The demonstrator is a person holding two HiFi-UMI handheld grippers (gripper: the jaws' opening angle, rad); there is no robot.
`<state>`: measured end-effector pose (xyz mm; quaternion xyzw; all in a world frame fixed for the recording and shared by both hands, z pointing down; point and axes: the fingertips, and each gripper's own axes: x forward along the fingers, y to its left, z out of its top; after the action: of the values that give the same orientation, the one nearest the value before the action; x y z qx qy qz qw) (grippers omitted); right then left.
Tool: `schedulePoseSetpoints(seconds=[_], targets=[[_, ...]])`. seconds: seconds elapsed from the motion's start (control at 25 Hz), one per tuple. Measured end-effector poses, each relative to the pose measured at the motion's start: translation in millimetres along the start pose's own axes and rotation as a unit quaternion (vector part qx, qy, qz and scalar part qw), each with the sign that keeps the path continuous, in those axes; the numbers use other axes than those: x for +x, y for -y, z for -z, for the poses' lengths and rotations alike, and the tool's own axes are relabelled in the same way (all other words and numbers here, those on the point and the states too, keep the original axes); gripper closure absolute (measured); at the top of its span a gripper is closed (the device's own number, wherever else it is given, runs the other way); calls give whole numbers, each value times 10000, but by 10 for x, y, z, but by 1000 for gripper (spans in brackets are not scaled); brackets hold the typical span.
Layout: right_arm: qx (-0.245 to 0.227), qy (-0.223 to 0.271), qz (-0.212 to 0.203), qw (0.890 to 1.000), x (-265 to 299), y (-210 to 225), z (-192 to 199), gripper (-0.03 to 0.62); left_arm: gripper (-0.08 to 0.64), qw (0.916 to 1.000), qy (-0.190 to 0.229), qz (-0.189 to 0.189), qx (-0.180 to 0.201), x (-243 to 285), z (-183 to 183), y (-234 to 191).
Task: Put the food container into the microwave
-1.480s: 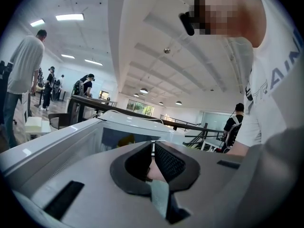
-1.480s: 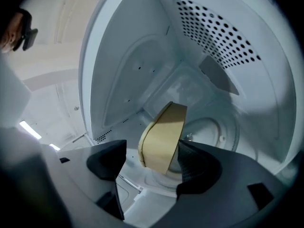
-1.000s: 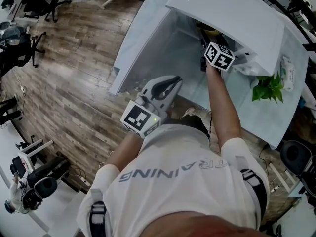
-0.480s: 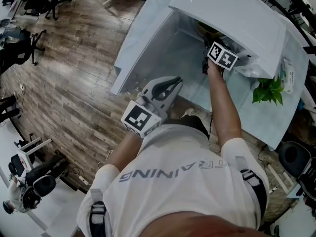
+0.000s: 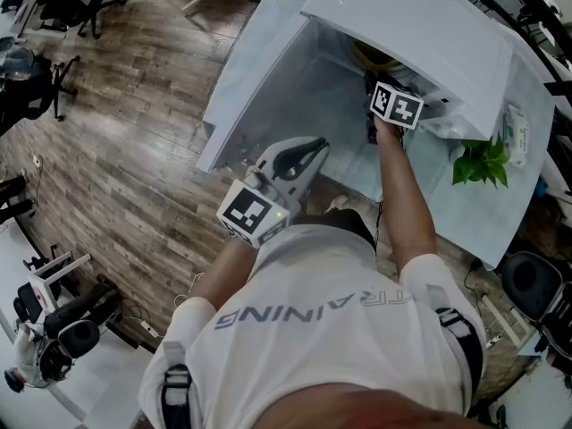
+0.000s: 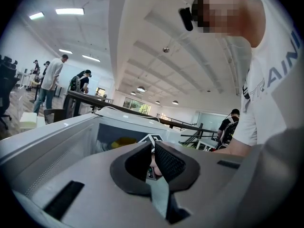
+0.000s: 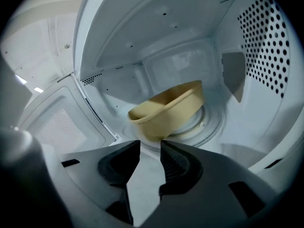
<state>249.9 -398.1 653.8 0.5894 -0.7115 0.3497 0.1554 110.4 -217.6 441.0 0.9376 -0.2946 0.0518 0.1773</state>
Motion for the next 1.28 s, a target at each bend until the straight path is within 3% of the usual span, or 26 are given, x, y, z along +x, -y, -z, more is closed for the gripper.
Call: schedulePoseSetpoints(seconds=[0.52,0.72,0.96,1.28], targets=[[-305,60,-181,9994,-355,-102,50,449,512,9997,208,35,-132,-5,-71,94],[-450,139,-260,9986,-679,-173,74,499,512,9996,275,10,-91,-13,-112,198],[-688,531,-233,9959,-1230,-221,-1,546,512,9994,273,-122,195,-59,-127,351],[-1061,1148,-273,9873,-2056,-330,-95,558,512,9984,466,-301,-104,-208,-136,527]])
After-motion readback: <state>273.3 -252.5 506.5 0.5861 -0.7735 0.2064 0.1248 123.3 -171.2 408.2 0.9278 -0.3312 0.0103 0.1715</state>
